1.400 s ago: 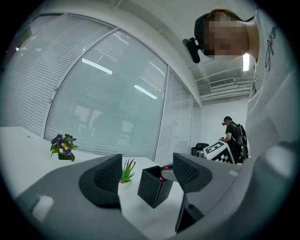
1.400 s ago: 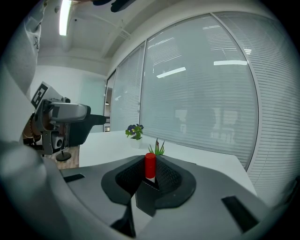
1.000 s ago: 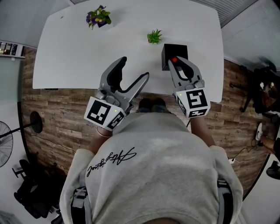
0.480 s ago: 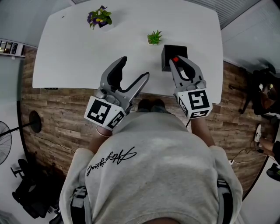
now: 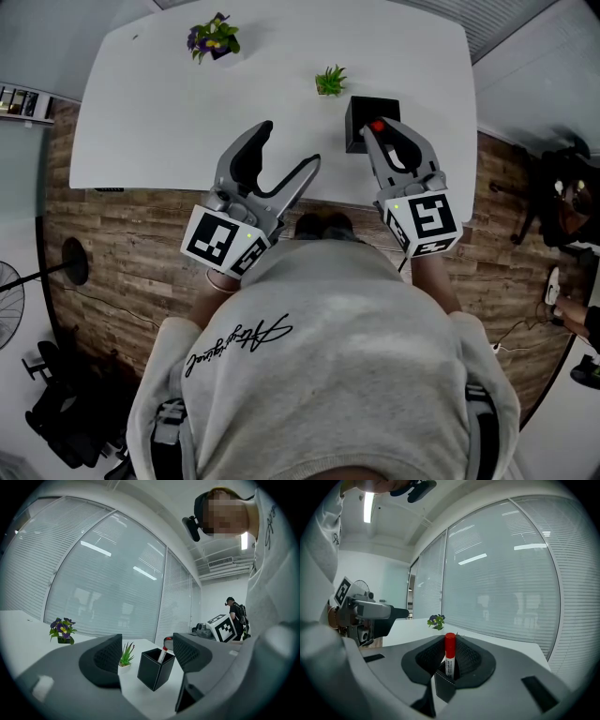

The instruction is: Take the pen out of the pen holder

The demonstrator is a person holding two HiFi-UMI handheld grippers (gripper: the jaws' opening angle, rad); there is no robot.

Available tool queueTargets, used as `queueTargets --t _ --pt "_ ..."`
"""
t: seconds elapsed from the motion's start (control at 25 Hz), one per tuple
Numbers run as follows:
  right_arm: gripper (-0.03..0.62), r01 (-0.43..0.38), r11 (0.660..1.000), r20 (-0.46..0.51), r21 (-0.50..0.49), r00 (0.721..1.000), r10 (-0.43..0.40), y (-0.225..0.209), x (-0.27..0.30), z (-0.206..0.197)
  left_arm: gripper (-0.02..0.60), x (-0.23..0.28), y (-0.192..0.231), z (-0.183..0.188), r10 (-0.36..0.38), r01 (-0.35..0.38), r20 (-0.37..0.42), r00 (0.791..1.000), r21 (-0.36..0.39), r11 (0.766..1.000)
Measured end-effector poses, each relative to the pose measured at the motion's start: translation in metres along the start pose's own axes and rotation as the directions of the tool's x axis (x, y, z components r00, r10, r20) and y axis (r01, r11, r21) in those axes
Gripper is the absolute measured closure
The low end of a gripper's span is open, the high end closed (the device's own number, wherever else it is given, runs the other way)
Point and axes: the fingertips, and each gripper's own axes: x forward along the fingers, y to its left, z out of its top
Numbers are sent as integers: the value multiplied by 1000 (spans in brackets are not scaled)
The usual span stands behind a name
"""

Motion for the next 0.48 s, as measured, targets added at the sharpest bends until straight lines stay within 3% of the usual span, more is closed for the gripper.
queueTargets --t 0.48 --pt "530 -16 1000 29 16 999 15 1 -5 13 256 0 0 0 -2 2 -8 1000 16 1000"
